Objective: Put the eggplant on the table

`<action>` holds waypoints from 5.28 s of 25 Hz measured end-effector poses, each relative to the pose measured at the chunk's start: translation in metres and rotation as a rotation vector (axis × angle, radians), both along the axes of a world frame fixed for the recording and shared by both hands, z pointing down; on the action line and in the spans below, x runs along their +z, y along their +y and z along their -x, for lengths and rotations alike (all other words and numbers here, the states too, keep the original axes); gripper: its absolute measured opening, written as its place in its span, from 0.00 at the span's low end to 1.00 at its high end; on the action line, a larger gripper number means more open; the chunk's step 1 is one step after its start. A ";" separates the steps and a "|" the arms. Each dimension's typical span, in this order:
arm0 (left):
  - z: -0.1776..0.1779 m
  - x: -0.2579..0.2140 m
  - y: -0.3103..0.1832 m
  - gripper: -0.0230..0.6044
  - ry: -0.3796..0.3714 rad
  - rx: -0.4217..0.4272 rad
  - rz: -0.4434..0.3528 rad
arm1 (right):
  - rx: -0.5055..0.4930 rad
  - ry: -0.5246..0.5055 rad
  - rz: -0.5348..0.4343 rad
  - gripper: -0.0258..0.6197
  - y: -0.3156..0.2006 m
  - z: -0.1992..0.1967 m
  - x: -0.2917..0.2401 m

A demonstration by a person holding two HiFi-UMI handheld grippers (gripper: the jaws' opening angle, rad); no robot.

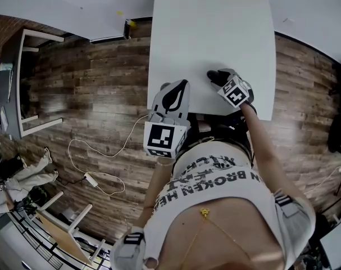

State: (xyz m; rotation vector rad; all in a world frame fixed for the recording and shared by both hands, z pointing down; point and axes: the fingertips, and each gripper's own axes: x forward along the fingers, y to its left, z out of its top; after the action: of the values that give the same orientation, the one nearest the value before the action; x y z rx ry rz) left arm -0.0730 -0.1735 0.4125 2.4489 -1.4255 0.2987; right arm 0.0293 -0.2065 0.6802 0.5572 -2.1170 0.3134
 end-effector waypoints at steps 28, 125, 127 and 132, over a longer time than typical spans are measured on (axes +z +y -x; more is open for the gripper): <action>0.001 0.006 -0.001 0.05 -0.009 0.014 0.005 | -0.003 0.002 0.007 0.38 -0.001 0.000 0.004; -0.074 -0.016 -0.012 0.05 0.051 0.176 -0.049 | -0.006 -0.563 -0.373 0.05 0.021 -0.015 -0.262; -0.076 -0.022 -0.012 0.05 0.061 0.184 -0.063 | 0.024 -0.628 -0.403 0.05 0.021 -0.017 -0.280; -0.082 -0.036 -0.013 0.05 0.068 0.205 -0.096 | 0.067 -0.733 -0.443 0.05 0.024 -0.023 -0.312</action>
State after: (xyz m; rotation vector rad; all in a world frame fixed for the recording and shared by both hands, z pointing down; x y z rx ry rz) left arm 0.0091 -0.1865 0.3766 2.6616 -1.1884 0.1913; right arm 0.0524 -0.1823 0.3684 0.8638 -2.9124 0.0784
